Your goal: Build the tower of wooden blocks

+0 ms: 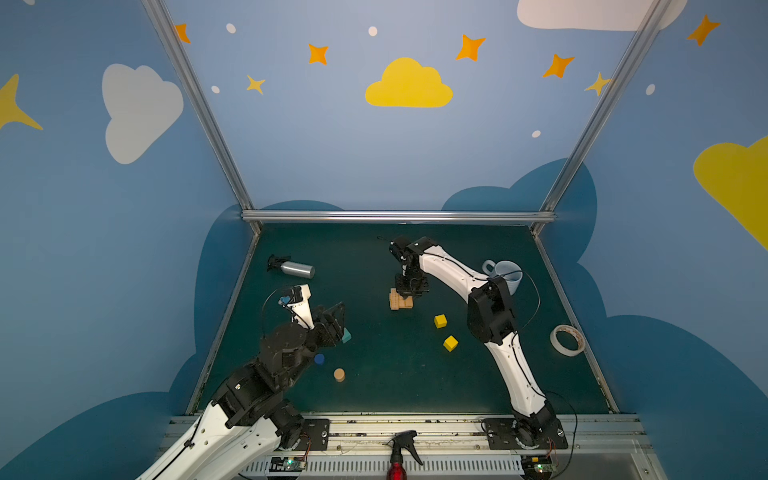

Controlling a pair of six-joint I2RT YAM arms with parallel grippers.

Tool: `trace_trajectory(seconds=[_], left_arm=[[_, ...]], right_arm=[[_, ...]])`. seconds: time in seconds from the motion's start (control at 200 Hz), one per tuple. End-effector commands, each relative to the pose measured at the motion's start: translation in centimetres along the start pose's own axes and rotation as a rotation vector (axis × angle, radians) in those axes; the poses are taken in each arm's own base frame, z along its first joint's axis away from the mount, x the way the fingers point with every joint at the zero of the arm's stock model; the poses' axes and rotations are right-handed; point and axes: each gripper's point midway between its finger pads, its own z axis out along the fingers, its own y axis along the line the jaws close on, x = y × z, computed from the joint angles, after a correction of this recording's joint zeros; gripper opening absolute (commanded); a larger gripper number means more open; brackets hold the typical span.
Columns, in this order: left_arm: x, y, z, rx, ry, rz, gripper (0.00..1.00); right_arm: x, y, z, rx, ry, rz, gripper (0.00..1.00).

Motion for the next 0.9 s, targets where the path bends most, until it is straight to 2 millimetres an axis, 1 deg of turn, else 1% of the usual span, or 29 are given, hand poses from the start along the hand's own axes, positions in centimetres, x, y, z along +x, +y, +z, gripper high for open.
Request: trace_trajectory(seconds=[0.0, 0.441, 0.601, 0.711, 0.896], left_arm=[[-0.05, 0.55, -0.13, -0.021, -0.007, 0.022, 0.64], [-0.22, 0.78, -0.43, -0.024, -0.016, 0.019, 0.65], [-0.31, 0.86, -0.52, -0.026, -0.020, 0.019, 0.65], [-0.28, 0.86, -0.55, -0.024, -0.020, 0.018, 0.65], [-0.17, 0.97, -0.51, -0.028, -0.018, 0.020, 0.65]], right_arm=[[0.30, 0.21, 0.46, 0.009, 0.019, 0.003, 0.06], [-0.14, 0.38, 0.65, 0.003, 0.017, 0.008, 0.13], [-0.02, 0.38, 0.74, 0.008, 0.025, 0.008, 0.14], [-0.05, 0.36, 0.65, 0.008, 0.023, 0.009, 0.18], [0.00, 0.31, 0.61, 0.010, 0.023, 0.010, 0.19]])
